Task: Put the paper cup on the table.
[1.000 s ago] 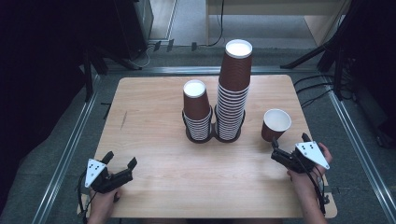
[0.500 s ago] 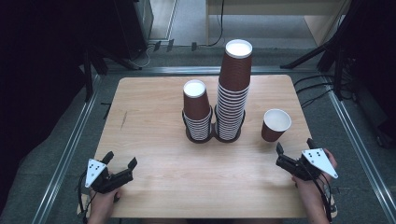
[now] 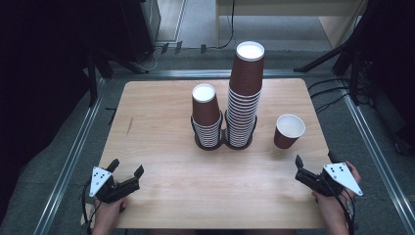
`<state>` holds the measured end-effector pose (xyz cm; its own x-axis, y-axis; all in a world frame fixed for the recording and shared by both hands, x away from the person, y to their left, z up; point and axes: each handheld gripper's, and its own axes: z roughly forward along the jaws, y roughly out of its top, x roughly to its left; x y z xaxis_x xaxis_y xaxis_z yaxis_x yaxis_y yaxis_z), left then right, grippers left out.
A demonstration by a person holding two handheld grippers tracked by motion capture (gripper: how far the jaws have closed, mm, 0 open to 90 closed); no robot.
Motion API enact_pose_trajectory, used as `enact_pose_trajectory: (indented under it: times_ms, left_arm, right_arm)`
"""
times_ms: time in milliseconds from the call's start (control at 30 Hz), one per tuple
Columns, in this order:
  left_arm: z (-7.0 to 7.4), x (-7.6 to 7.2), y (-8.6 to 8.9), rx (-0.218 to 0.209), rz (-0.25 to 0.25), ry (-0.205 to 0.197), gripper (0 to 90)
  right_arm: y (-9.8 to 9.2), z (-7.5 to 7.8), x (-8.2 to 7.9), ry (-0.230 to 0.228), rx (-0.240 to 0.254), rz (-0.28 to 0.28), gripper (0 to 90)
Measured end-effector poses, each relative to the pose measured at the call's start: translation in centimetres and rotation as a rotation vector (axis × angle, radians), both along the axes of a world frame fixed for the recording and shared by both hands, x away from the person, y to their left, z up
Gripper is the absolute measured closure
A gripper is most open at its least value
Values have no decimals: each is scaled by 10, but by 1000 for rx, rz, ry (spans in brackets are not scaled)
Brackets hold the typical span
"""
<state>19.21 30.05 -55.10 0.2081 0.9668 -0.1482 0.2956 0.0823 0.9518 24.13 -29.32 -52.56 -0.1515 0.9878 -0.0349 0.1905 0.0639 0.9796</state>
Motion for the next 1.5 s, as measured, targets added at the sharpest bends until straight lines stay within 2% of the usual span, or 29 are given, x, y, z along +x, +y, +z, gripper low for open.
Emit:
enact_pose_trajectory:
  times_ms: [433,667,1100,1167,1267,1500]
  left_arm:
    - [0,0,0,0,0,0,26]
    - [0,0,0,2,-1,0,26]
    - [0,0,-1,3,0,1,26]
    - [0,0,0,3,0,1,26]
    - [0,0,-1,4,0,0,26]
    - [0,0,-1,5,1,1,26]
  right_arm:
    - [-14,-4,-12,4,11,-9,4]
    - [-23,-5,-20,-4,-1,-8,36]
    - [-44,-14,-35,52,25,-42,58]
    - [-47,-16,-36,80,14,-42,64]
    - [-46,-17,-37,88,11,-38,66]
    - [-41,-21,-37,122,-42,-36,66]
